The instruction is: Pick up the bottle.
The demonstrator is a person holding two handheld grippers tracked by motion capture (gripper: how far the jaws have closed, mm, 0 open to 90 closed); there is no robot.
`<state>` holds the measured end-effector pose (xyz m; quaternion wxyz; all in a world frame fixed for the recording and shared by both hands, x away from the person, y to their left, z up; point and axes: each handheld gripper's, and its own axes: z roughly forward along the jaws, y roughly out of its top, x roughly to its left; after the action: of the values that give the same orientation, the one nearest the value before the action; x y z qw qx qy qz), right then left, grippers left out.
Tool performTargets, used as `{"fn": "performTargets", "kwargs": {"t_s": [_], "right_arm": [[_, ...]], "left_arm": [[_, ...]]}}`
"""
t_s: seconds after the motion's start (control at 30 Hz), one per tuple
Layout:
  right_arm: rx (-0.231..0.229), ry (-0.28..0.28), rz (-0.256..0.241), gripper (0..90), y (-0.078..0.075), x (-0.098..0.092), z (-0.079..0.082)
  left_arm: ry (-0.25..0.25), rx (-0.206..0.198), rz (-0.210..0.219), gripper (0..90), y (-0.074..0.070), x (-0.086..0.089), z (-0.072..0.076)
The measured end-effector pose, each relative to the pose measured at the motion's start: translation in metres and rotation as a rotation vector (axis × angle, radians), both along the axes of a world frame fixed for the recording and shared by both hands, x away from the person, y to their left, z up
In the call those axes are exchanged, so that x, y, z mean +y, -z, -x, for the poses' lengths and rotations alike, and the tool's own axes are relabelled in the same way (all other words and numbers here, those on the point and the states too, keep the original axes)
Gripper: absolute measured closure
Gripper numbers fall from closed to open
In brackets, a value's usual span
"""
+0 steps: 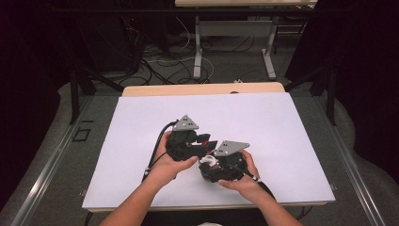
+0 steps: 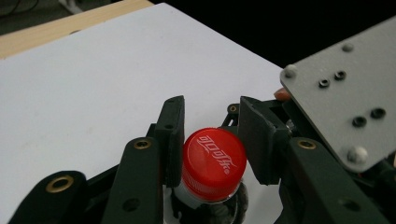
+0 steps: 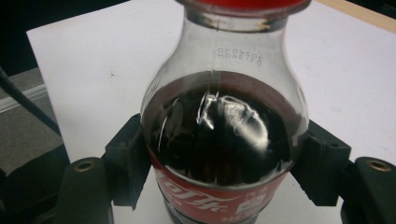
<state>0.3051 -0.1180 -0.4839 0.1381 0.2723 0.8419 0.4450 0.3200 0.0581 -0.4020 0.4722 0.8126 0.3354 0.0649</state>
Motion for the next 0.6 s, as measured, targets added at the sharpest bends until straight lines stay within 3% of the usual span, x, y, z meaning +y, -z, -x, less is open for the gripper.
{"fn": "performTargets", "kwargs": {"t_s": [0.03, 0.17, 0.27, 0.3, 0.43, 0.6], "right_arm": [[0.002, 0.006, 0.001, 29.6, 0.0, 0.001, 0.0], [0.003, 0.001, 0.015, 29.6, 0.001, 0.0, 0.0], [0.003, 0.007, -0.005, 29.6, 0.001, 0.001, 0.001], [0.009, -0.001, -0.01, 29.6, 0.0, 0.0, 0.001], [0.001, -0.005, -0.016, 29.6, 0.001, -0.001, -0.001], [0.015, -0.019, -0.025, 29.6, 0.0, -0.002, -0.002]], "left_arm": [[-0.022, 0.015, -0.003, 62.5, 0.0, 0.0, 0.0], [-0.035, 0.043, -0.008, 62.6, -0.002, -0.001, 0.0], [-0.019, 0.049, 0.02, 57.0, -0.002, 0.0, 0.001], [0.007, 0.022, 0.023, 54.7, -0.003, 0.003, -0.001], [0.053, -0.001, 0.018, 49.3, -0.006, 0.01, 0.0], [0.093, 0.003, 0.012, 47.1, -0.003, 0.017, -0.001]]}}
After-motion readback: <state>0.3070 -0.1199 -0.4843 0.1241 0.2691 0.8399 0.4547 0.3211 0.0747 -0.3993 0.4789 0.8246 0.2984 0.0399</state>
